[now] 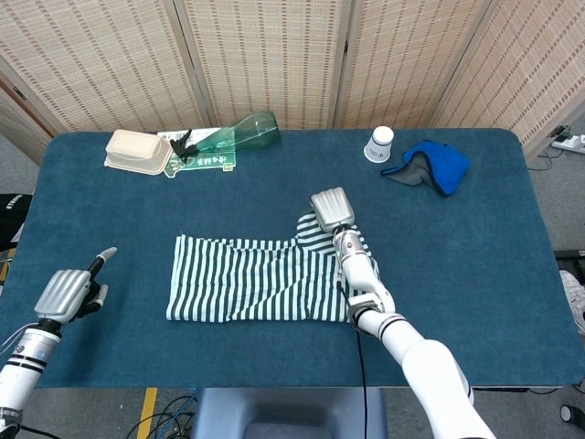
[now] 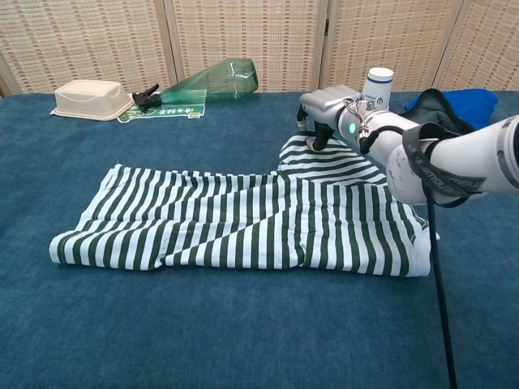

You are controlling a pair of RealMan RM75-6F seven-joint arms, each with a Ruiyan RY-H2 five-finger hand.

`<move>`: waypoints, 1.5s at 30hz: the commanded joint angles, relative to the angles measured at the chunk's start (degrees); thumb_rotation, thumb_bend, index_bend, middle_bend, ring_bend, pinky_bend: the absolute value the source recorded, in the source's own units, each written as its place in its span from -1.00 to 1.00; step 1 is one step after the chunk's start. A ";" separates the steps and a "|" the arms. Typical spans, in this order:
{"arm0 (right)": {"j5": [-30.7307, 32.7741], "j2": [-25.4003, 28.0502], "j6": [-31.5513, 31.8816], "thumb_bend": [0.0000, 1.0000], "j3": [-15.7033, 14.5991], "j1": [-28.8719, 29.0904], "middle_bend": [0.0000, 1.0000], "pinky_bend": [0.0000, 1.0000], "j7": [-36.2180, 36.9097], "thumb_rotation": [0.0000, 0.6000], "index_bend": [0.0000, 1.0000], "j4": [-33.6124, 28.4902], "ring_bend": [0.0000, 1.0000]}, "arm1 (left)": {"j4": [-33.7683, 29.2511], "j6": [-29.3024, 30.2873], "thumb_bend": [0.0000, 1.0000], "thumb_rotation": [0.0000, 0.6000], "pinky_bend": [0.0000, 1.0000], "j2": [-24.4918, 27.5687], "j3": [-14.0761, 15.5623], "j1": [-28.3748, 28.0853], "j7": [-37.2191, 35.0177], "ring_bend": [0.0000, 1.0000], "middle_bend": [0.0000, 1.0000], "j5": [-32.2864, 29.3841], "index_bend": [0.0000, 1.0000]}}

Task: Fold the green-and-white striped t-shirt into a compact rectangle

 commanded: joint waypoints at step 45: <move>-10.70 25.52 30.90 -0.04 -21.37 -28.18 0.87 1.00 -29.07 1.00 -0.99 -68.30 0.97 | -1.41 0.28 0.32 1.00 0.95 0.53 1.34 0.76 -0.28 0.79 0.88 2.08 -0.80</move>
